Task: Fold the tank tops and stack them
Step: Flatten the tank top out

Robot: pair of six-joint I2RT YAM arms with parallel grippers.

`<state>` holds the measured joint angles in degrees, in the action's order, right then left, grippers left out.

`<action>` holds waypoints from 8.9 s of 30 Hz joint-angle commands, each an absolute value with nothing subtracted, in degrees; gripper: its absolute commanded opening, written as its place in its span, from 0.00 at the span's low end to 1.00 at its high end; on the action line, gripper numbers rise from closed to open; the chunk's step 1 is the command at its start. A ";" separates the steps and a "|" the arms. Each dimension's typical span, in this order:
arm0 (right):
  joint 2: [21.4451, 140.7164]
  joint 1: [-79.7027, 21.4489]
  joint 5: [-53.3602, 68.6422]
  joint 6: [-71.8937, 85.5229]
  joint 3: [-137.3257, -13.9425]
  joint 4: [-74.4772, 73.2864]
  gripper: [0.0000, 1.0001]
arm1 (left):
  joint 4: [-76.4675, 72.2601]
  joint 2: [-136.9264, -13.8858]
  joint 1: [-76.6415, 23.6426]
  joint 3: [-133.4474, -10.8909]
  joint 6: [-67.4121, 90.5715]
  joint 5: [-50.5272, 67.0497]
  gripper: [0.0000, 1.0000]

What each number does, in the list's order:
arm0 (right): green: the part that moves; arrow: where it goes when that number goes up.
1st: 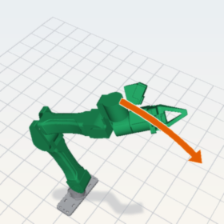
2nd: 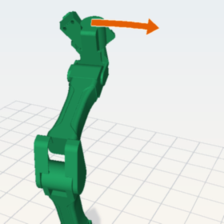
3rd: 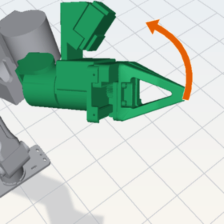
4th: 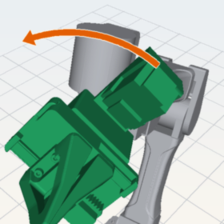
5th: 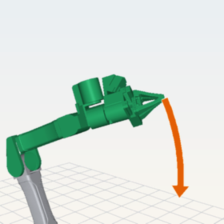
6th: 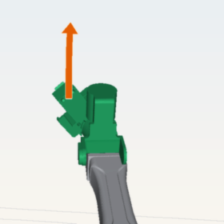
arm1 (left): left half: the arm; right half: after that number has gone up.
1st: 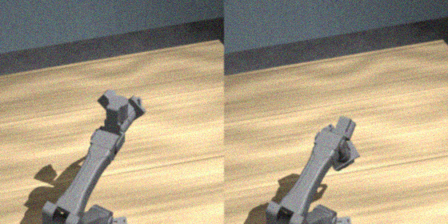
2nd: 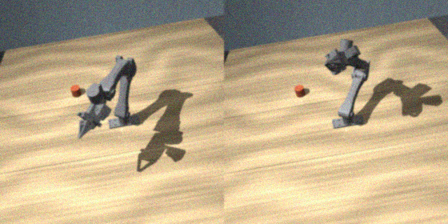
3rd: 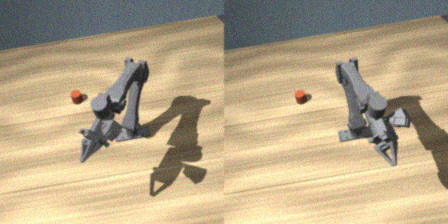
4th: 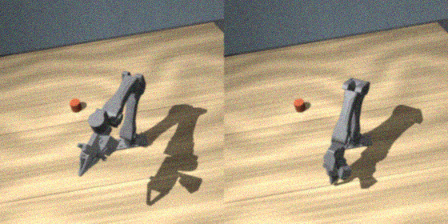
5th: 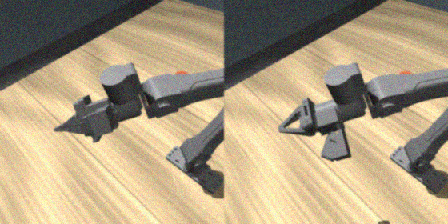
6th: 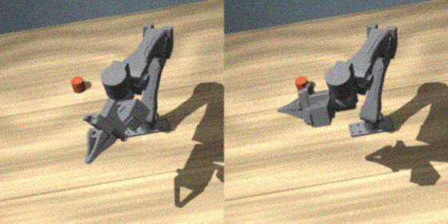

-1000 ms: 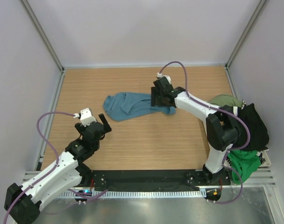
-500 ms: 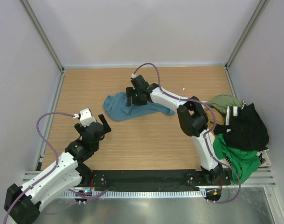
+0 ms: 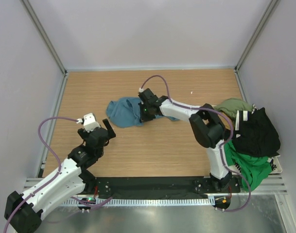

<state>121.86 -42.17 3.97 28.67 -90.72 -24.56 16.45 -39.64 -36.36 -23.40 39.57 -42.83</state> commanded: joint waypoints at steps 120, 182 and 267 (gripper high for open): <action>62.14 -24.26 -5.27 26.37 -47.90 -26.10 0.01 | 4.74 -72.43 -21.97 -44.38 37.18 -14.16 0.95; 73.46 -23.82 -3.96 23.12 -55.97 -24.09 0.01 | 12.38 -79.64 -25.51 -54.73 43.43 7.64 0.00; 118.74 -9.67 -9.82 34.18 -85.00 -23.11 0.01 | 3.07 -79.19 -9.75 -52.82 42.90 -1.32 0.65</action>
<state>119.52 -11.31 -2.83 30.63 -84.31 -19.42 2.98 -82.70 -10.00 -53.30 44.40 -2.48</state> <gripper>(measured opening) 0.032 0.654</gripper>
